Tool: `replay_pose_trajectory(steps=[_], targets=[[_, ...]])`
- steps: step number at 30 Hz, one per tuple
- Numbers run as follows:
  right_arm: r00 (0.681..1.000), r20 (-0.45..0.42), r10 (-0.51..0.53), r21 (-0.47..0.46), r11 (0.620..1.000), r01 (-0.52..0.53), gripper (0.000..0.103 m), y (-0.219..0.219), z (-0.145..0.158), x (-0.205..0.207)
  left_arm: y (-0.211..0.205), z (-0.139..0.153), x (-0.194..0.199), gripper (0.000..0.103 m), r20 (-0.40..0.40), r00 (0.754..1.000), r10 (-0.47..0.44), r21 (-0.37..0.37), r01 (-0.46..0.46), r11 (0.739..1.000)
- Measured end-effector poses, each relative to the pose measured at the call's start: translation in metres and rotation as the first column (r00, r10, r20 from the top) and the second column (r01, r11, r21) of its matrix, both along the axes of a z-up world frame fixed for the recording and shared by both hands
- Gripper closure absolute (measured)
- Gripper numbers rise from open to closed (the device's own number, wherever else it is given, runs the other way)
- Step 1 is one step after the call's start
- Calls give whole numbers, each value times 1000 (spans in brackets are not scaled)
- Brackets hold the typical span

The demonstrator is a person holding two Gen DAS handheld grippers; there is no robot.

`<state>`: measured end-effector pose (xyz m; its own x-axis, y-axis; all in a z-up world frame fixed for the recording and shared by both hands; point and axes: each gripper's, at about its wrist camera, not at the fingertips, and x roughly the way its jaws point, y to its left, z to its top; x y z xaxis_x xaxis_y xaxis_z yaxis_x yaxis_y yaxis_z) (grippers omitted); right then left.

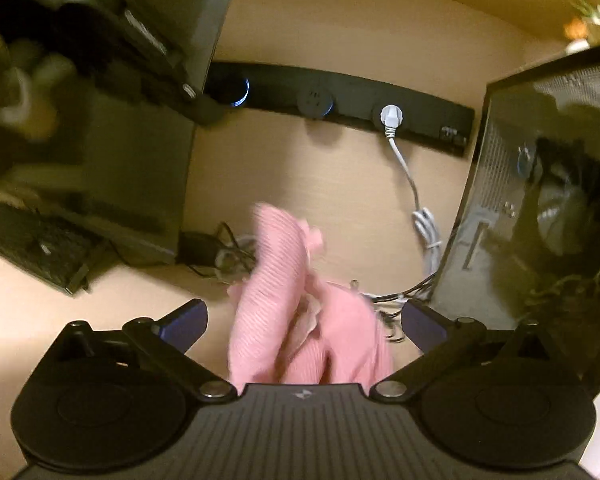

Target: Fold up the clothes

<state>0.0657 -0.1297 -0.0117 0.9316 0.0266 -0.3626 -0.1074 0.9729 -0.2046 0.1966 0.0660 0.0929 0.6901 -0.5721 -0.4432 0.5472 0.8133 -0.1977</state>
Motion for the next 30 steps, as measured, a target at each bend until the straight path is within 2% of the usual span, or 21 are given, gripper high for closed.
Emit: replay_pose_trajectory(steps=[2, 3, 7, 8, 9, 10, 13, 15, 16, 17, 19, 20, 21, 23, 30], targets=[[1000, -25, -16, -33, 999, 16, 0, 5, -6, 7, 18, -10, -2, 101, -20, 998, 55, 43, -55, 998], [998, -48, -27, -30, 999, 26, 0, 5, -10, 12, 29, -19, -1, 101, -59, 996, 67, 43, -64, 997], [984, -163, -73, 16, 997, 76, 0, -6, -25, 27, 44, -62, 5, 92, -263, 963, 57, -48, -72, 996], [980, -186, -76, 12, 997, 80, 0, -7, -29, 28, 39, -74, 7, 77, -310, 950, 36, -76, -63, 995], [975, -209, -80, 8, 996, 83, 0, -9, -34, 29, 30, -84, 9, 68, -354, 935, 14, -104, -55, 993], [969, -231, -83, 5, 996, 87, 0, -11, -38, 29, 16, -93, 12, 55, -388, 922, -6, -126, -47, 991], [951, -297, -88, -11, 996, 89, 0, -12, -55, 26, -35, -110, 23, 46, -440, 895, -75, -147, 10, 989], [939, -333, -91, -18, 996, 90, 0, -13, -65, 23, -76, -117, 33, 29, -440, 892, -102, -125, 52, 991], [935, -342, -95, -22, 995, 93, 0, -13, -68, 20, -94, -121, 38, 27, -437, 894, -102, -102, 64, 993], [931, -351, -98, -26, 995, 95, 0, -14, -71, 18, -109, -126, 45, 27, -434, 896, -95, -74, 70, 995], [931, -352, -98, -34, 995, 91, 0, -14, -73, 9, -136, -138, 60, 35, -423, 905, -54, 10, 65, 998], [932, -349, -96, -39, 995, 88, 0, -14, -73, 5, -146, -144, 66, 60, -414, 910, -32, 54, 59, 997], [934, -345, -96, -44, 995, 86, 0, -15, -72, 1, -153, -147, 70, 93, -404, 915, -13, 91, 54, 994], [934, -340, -106, -40, 994, 98, 0, -20, -72, -2, -155, -149, 74, 94, -381, 925, 10, 135, 45, 990], [936, -329, -128, 34, 989, 147, 0, -39, -65, 12, -104, -99, 53, 97, -241, 970, 11, 104, 14, 994]])
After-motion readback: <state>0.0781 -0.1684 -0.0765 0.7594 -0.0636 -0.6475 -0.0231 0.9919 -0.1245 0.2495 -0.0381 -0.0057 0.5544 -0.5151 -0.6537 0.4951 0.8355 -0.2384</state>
